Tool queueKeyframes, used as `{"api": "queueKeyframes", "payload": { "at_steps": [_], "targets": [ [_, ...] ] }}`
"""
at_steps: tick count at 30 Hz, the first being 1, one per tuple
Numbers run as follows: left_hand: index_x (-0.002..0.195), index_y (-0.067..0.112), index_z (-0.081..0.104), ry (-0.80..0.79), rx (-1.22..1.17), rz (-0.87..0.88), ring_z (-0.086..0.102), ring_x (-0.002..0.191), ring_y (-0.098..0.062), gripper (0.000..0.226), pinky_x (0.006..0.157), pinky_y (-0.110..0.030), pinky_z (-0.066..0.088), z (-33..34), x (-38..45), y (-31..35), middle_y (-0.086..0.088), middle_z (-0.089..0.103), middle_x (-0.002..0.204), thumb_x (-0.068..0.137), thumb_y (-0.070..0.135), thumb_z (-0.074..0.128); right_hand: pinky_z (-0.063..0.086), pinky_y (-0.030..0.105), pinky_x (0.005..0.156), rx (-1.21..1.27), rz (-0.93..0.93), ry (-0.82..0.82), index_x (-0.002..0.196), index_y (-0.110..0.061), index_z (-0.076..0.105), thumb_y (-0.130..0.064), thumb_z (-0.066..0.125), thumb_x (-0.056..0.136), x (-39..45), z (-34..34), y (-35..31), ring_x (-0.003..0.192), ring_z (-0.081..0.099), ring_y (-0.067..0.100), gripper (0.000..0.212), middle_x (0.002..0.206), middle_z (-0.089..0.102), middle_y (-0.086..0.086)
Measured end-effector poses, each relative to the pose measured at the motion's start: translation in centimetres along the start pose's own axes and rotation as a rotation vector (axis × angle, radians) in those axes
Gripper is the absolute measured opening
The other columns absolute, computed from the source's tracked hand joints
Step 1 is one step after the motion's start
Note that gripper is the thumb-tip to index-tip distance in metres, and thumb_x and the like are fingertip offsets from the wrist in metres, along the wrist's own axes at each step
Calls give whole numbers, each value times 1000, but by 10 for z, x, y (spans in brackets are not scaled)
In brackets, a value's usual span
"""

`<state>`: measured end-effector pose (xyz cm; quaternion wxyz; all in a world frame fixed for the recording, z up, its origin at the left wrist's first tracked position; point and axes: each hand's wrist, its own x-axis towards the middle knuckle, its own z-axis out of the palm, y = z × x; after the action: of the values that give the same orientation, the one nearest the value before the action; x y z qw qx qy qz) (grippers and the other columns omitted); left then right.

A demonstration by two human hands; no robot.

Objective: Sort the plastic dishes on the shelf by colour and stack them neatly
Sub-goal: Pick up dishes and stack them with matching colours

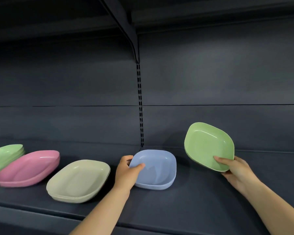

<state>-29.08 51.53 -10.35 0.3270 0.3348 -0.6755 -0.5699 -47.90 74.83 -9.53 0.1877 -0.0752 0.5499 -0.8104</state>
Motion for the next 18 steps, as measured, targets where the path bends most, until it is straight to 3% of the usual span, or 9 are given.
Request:
{"api": "queueKeyframes", "payload": {
  "at_steps": [3, 6, 10, 14, 18],
  "targets": [
    [112, 24, 51, -3, 37, 24, 54, 92, -9, 37, 70, -21, 41, 2, -1, 6, 9, 56, 106, 81, 25, 71, 49, 32, 71, -37, -22, -23, 119, -2, 56, 5, 64, 82, -6, 7, 3, 91, 63, 25, 39, 108, 67, 11],
    [124, 21, 52, 11, 68, 103, 51, 108, -11, 49, 86, -22, 37, 1, 0, 16, 4, 54, 120, 81, 35, 70, 50, 34, 70, -107, -69, -60, 116, -3, 58, 4, 64, 82, -15, 25, 3, 90, 64, 26, 35, 105, 68, 11],
    [124, 20, 55, -69, 4, 171, 53, 112, -11, 47, 95, -25, 41, -13, -3, 42, 3, 58, 118, 83, 37, 69, 51, 34, 69, -185, -140, -139, 113, -5, 60, 5, 65, 82, -33, 74, 2, 91, 65, 26, 33, 102, 69, 9],
    [110, 16, 60, -121, -168, 136, 62, 96, -12, 29, 77, -18, 46, -50, -3, 62, 3, 66, 104, 83, 22, 70, 52, 35, 73, -224, -195, -222, 110, -8, 60, 5, 67, 80, -55, 144, 5, 98, 64, 29, 33, 105, 68, 11],
    [97, 17, 67, -52, -262, 144, 68, 89, -22, 16, 76, -32, 55, -112, 10, 66, -5, 72, 96, 82, 11, 69, 53, 42, 83, -262, -253, -334, 96, -17, 62, 3, 68, 81, -83, 230, 22, 95, 65, 27, 26, 101, 69, 7]
  ]
}}
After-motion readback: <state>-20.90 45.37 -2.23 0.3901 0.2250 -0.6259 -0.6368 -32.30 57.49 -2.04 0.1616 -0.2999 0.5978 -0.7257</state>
